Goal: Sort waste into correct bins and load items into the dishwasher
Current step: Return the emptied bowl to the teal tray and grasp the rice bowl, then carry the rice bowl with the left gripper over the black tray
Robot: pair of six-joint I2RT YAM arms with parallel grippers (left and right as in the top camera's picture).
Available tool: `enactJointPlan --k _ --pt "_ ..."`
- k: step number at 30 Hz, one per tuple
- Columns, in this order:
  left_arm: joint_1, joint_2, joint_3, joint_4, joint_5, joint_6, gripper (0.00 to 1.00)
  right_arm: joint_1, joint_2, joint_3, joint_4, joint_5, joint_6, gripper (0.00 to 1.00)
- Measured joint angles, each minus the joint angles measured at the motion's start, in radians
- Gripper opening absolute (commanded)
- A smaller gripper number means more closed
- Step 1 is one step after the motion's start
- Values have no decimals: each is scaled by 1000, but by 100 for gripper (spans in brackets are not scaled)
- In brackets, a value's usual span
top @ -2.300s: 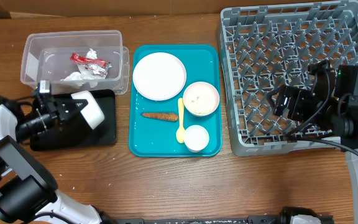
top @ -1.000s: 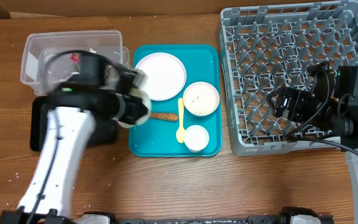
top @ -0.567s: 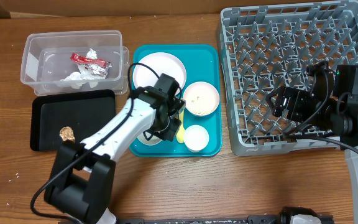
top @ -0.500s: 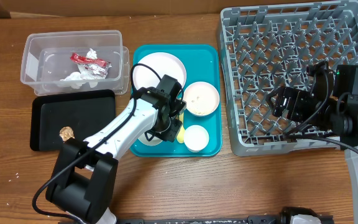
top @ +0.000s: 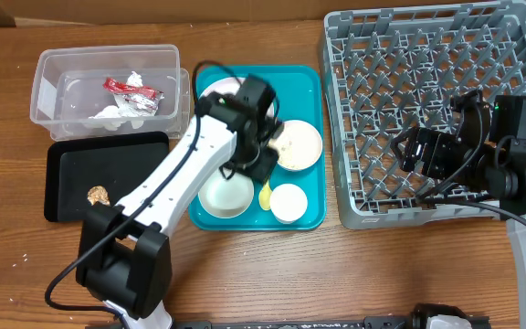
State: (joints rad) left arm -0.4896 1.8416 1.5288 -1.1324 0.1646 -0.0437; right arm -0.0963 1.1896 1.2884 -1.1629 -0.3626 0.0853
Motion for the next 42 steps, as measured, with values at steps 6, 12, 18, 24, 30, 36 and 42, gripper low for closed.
enactJointPlan --k 6,12,18,24,30,36,42 --pt "0 0 28 101 -2 1 51 0 0 0 0 2 0 100" --pt "0 35 28 232 -9 2 47 0 0 0 2 3 0 100" --pt "0 158 28 306 -11 -10 46 0 0 0 2 3 0 100" --pt "-21 179 30 332 28 88 62 0 0 0 11 4 0 100" --pt "-90 179 30 350 42 262 62 0 0 0 11 3 0 100" --pt "-123 192 31 370 40 369 57 0 0 0 10 3 0 100" --pt "-126 251 32 371 40 404 51 0 0 0 3 4 0 100"
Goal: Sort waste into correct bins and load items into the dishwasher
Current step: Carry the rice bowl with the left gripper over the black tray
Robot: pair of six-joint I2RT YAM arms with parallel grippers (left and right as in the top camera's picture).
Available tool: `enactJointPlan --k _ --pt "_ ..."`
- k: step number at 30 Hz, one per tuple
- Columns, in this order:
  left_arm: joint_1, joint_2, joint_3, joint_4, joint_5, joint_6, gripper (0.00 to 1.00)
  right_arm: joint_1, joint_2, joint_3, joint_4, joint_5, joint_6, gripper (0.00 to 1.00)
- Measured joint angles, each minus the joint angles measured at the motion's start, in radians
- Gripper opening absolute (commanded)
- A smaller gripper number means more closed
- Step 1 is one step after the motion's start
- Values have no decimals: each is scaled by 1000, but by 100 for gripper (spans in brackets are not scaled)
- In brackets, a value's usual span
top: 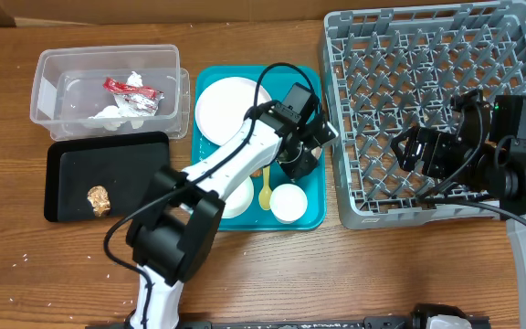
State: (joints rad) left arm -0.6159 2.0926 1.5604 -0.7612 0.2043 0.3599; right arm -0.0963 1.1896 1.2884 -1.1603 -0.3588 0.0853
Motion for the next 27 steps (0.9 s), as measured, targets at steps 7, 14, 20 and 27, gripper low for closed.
enactJointPlan --k 7,14,20,27 --pt "-15 21 0 31 -3 12 27 0 0 0 0 0 0 100" --pt "-19 21 0 37 -15 -10 18 0 0 0 0 0 0 100" --pt "-19 21 8 63 -54 -34 4 0 0 0 0 0 0 100" --pt "-19 21 23 87 -121 -100 4 0 0 0 0 0 0 100"
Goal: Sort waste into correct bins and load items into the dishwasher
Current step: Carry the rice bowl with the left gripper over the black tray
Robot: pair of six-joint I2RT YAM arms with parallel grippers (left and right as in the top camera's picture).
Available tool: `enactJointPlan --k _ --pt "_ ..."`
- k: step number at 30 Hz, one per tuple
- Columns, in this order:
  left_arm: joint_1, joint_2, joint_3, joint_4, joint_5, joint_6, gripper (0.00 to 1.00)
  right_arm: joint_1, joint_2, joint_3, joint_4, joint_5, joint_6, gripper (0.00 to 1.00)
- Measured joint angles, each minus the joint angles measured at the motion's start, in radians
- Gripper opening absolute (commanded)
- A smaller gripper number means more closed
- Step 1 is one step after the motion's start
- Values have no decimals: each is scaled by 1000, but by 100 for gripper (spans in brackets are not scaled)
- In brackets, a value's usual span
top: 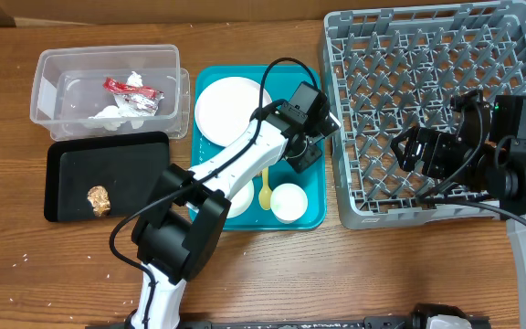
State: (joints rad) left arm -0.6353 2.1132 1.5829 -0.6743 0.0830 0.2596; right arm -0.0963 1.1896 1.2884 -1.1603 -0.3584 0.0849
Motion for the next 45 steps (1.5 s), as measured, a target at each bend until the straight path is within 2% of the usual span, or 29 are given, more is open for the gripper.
enactJointPlan --k 5,10,16,21,27,30,35,40,45 --pt "-2 0 15 -9 -50 -82 4 0 0 0 0 0 0 100" --pt "-2 2 99 -147 -69 -156 4 0 0 0 -1 0 0 100" --pt "20 12 343 -389 -73 -263 4 0 0 0 -2 -1 0 100" --pt "63 12 548 -635 -69 -307 4 0 0 0 -2 0 0 100" --pt "138 11 674 -923 -69 -328 4 0 0 0 -3 0 0 100" --pt "160 11 674 -1009 -74 -340 4 0 0 0 -2 0 0 100" --pt "172 -53 626 -1009 -90 -360 4 0 0 0 -8 0 0 100" --pt "206 -253 465 -992 -92 -373 5 0 0 0 -27 0 0 100" --pt "362 -467 245 -904 -68 -365 4 0 0 0 -29 -1 0 100"
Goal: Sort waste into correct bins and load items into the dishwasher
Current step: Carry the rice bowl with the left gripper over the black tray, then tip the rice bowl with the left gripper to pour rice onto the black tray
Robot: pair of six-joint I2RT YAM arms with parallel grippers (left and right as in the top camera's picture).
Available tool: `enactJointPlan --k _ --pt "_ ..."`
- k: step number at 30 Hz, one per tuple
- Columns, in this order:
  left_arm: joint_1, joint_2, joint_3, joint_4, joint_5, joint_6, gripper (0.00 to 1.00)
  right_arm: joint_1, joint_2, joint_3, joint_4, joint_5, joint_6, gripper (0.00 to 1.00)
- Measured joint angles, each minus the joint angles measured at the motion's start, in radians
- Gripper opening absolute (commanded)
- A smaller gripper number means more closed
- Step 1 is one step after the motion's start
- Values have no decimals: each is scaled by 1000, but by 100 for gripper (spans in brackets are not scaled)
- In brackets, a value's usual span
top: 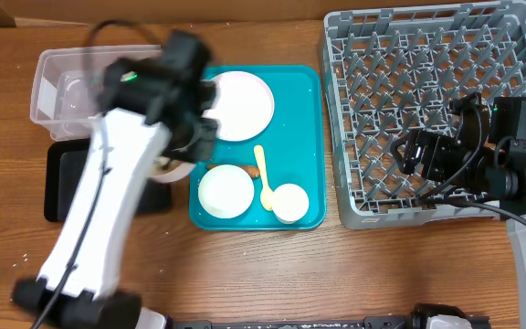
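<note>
My left arm is motion-blurred over the teal tray's (313, 137) left edge. Its gripper (190, 137) seems shut on a pale bowl (176, 166), whose rim shows just below it, beside the black tray (62, 196). On the teal tray lie a white plate (240, 102), a white bowl (226, 190), a yellow spoon (264, 181), a small white cup (290, 202) and brown food scraps (237, 169). My right gripper (407, 153) hangs open and empty over the grey dish rack (427, 55).
A clear plastic bin (53, 91) stands at the back left, largely hidden by the left arm. The black tray lies in front of it, mostly covered by the blurred arm. The dish rack fills the right side of the table.
My left gripper has gone from the teal tray's right side to its left edge, and the tan-lined bowl has left that spot. Brown scraps now show mid-tray. The right arm has not moved.
My left gripper first stood at the left rim of the tan-lined bowl on the teal tray. At the two later moments it was on top of that bowl at the tray's right side. Now it is by the black tray with the bowl.
</note>
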State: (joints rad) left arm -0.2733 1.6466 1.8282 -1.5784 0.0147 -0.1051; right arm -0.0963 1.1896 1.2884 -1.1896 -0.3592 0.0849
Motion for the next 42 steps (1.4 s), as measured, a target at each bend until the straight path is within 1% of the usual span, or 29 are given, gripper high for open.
enactJointPlan --k 1,4,11,15,20,23,24,27,33,39,42 --pt "31 -27 -44 22 15 7 4 0 0 0 0 0 -1 100" --pt "184 -93 -205 114 99 53 4 0 0 0 0 0 0 100" --pt "467 -103 -477 359 362 185 4 0 0 0 0 0 0 100" --pt "589 -101 -602 500 522 238 4 0 0 0 0 0 0 100" --pt "702 -76 -690 605 699 275 4 0 0 0 0 0 0 100" --pt "763 -31 -699 627 816 307 4 0 0 0 0 0 0 100" --pt "796 8 -702 632 892 328 4 0 0 0 0 0 0 100" --pt "845 66 -704 630 1032 362 4 0 0 0 -6 0 0 100" --pt "885 160 -709 625 1268 387 4 0 0 0 -15 1 0 100" --pt "897 170 -709 616 1417 392 4 0 0 0 -16 0 0 100" --pt "919 170 -709 617 1472 374 4 0 0 0 -15 0 0 100"
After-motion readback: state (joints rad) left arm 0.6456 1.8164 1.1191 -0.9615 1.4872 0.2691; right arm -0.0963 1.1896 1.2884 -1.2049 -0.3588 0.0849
